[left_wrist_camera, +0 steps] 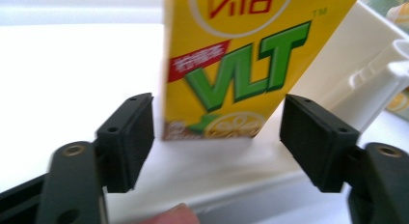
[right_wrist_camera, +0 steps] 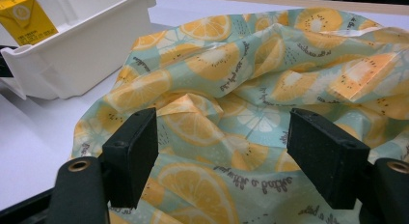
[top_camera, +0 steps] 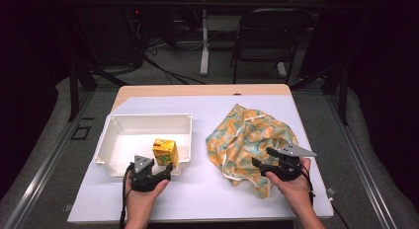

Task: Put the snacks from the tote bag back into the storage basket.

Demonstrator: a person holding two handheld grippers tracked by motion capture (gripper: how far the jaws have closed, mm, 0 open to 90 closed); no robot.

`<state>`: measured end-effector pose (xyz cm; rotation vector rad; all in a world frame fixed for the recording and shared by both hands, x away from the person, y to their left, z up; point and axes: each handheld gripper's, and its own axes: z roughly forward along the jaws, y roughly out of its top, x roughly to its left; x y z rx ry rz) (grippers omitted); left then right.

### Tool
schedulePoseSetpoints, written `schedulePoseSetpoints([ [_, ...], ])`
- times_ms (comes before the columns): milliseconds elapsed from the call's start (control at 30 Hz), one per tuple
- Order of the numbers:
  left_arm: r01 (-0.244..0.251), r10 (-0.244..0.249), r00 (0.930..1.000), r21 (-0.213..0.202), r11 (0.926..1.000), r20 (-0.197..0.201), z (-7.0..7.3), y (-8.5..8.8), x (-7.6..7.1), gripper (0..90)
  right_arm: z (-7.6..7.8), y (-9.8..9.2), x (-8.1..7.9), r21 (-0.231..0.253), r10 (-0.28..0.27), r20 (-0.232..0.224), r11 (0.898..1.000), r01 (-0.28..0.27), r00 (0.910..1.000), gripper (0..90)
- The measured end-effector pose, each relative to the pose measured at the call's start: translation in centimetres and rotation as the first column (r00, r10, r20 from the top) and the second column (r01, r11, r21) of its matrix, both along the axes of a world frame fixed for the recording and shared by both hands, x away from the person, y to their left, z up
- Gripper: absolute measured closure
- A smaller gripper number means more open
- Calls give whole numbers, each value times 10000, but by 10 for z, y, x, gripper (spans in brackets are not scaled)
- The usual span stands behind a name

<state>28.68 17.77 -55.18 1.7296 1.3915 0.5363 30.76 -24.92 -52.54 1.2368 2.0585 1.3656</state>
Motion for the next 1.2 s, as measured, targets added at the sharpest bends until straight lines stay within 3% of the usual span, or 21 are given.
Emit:
schedulePoseSetpoints([
  [167, 237, -252, 9992, -508, 9984, -297, 6, 13, -4, 589, 0, 1, 0, -140, 35, -15, 9999, -36, 10000, 260],
  [367, 44, -81, 9988, -762, 9971, -483, 4, 23, -2, 892, 0, 0, -3, -135, -9, 57, 9999, 10, 10000, 261],
  [533, -124, 91, 9988, -711, 9974, -474, 6, 32, 4, 900, -1, -3, -7, -243, -25, 52, 9997, 26, 10000, 261],
  [767, -257, 208, 9991, -1349, 9905, -377, 6, 43, 19, 900, 0, -6, -10, -139, -165, 81, 9998, 166, 9998, 260],
  [867, -243, 203, 9995, -1608, 9867, -260, 9, 47, 25, 900, 1, -8, -14, -355, -204, 86, 9992, 207, 9998, 260],
  [1033, -53, 42, 10000, -1482, 9889, -75, 10, 49, 31, 900, 2, -14, -22, -255, -324, 103, 9991, 326, 9994, 259],
  [1200, 79, -101, 9998, -1447, 9894, -141, 8, 49, 34, 900, 1, -19, -29, -152, -415, -39, 9990, 414, 9991, 260],
])
